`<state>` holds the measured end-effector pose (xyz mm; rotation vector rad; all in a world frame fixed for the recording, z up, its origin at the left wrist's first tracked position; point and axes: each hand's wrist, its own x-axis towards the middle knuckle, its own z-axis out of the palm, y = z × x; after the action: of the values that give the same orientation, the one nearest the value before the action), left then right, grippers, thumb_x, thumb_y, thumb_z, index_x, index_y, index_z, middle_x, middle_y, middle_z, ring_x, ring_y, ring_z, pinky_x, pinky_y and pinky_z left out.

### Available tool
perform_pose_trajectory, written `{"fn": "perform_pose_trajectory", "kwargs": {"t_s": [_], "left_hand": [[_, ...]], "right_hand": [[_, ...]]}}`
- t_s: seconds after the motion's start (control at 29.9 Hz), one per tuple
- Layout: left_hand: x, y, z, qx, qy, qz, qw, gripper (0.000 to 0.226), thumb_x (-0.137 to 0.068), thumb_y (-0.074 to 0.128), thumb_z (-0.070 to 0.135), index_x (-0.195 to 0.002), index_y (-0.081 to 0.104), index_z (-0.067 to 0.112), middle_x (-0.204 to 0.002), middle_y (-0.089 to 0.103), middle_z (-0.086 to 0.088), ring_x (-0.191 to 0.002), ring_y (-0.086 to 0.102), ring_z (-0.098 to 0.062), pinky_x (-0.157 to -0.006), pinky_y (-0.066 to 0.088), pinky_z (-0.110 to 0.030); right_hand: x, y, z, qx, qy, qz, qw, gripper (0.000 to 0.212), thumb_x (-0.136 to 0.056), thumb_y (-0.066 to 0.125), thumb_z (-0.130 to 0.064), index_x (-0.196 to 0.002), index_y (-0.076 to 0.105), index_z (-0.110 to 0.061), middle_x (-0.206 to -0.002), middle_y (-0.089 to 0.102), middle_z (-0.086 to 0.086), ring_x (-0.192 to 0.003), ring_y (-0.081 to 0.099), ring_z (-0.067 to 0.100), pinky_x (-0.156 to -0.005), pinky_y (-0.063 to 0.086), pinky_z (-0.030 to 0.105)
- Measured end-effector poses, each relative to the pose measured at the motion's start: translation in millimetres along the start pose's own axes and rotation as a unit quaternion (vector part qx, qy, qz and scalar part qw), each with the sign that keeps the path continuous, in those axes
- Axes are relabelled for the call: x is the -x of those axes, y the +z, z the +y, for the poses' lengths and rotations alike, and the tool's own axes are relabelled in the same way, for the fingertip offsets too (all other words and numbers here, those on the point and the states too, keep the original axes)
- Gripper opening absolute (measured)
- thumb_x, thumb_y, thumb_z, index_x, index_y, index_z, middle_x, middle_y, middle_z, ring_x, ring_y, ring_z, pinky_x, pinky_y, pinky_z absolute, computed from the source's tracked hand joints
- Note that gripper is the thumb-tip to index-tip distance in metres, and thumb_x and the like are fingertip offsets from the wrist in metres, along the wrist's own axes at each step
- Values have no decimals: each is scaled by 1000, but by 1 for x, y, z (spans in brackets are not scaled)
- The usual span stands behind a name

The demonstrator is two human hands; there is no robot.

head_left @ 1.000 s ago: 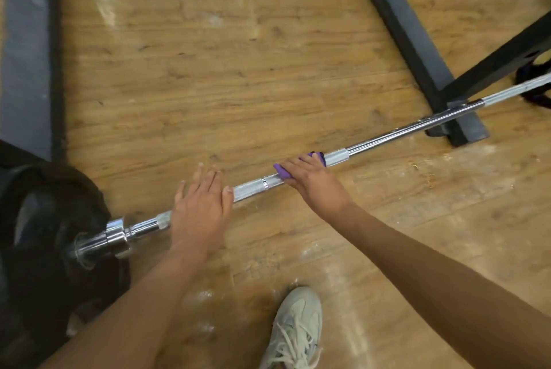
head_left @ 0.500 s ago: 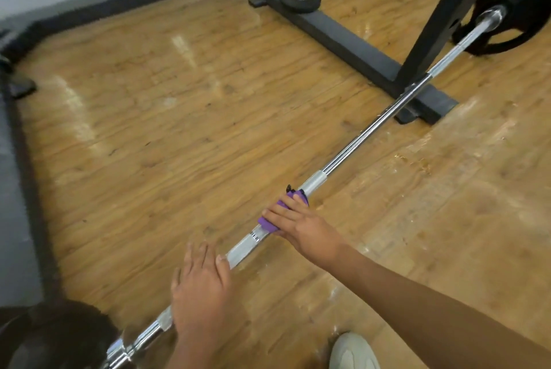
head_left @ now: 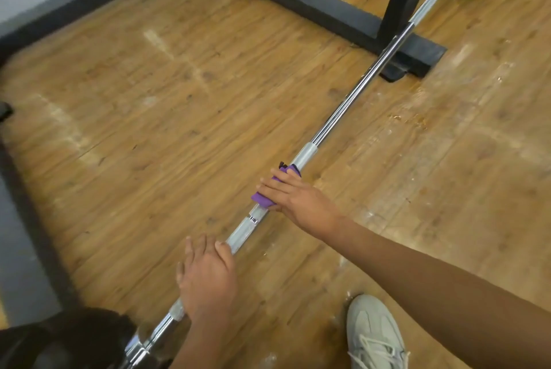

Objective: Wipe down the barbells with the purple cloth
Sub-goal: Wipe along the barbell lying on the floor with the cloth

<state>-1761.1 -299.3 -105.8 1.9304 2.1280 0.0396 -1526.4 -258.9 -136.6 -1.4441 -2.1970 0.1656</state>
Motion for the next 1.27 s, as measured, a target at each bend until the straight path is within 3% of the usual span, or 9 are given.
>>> {"fn": "perform_pose_trajectory", "kwargs": {"t_s": [0.2,0.37,0.47,0.6,0.7,0.87,1.0,1.1,1.27], "left_hand": [[1,4,0,-11,4,9,1000,76,-94,4,42,-144,55,16,-154,48,3,-150,29,-20,-116,31,-51],[9,6,8,6,73,52,996,62,-104,13,40,-155,37,14,-162,33,-1,-152,23,-17,-118,23,-54],[5,12,41,16,155,56,986,59,-105,17,36,-155,36,11,-163,31,-3,-152,24,-16,-119,23,-51],[-12,25,61,-31,194,44,980,55,-101,28,25,-151,41,6,-158,41,-7,-149,33,-20,-113,34,-57],[-14,29,58,-46,193,63,978,57,-102,22,27,-152,39,3,-156,43,-10,-148,36,-24,-112,35,-57],[-9,33,63,-54,202,88,974,56,-105,21,25,-155,31,2,-161,33,-13,-151,29,-27,-117,29,-55],[-7,36,62,-59,203,102,972,57,-103,25,22,-156,29,2,-163,29,-13,-152,26,-27,-117,27,-56],[-6,38,60,-59,213,105,970,59,-101,30,19,-157,26,3,-164,26,-12,-153,23,-27,-119,25,-55],[-5,41,59,-63,214,101,969,63,-98,38,16,-158,23,3,-166,21,-12,-154,16,-27,-121,22,-55]], "right_hand": [[2,8,-18,-32,81,41,995,45,-93,68,-5,-137,59,-12,-139,61,1,-141,45,32,-119,30,51],[0,1,-14,-56,78,4,995,47,-99,36,-27,-135,62,-10,-136,63,2,-139,47,32,-118,33,53],[-2,-3,-13,-44,64,0,997,46,-99,40,-34,-130,66,-11,-134,65,4,-136,50,32,-115,37,51],[-2,-7,-4,-10,55,18,998,39,-97,54,-28,-128,67,-10,-133,66,9,-133,54,35,-112,38,50],[-1,-13,12,-20,85,32,996,37,-95,65,-19,-130,65,-9,-136,64,8,-137,49,37,-112,40,57],[4,-10,16,0,59,33,998,39,-95,66,-16,-133,62,-10,-137,62,4,-140,45,36,-117,33,53],[7,-12,32,16,-9,1,1000,40,-102,48,-27,-137,61,-11,-141,60,4,-140,47,33,-115,38,49],[1,-27,46,25,21,-9,999,46,-102,40,-33,-135,63,-11,-140,62,5,-138,49,31,-114,41,45],[2,-23,41,9,58,-25,998,37,-102,56,-27,-135,62,-11,-140,61,3,-142,43,31,-117,35,53]]}}
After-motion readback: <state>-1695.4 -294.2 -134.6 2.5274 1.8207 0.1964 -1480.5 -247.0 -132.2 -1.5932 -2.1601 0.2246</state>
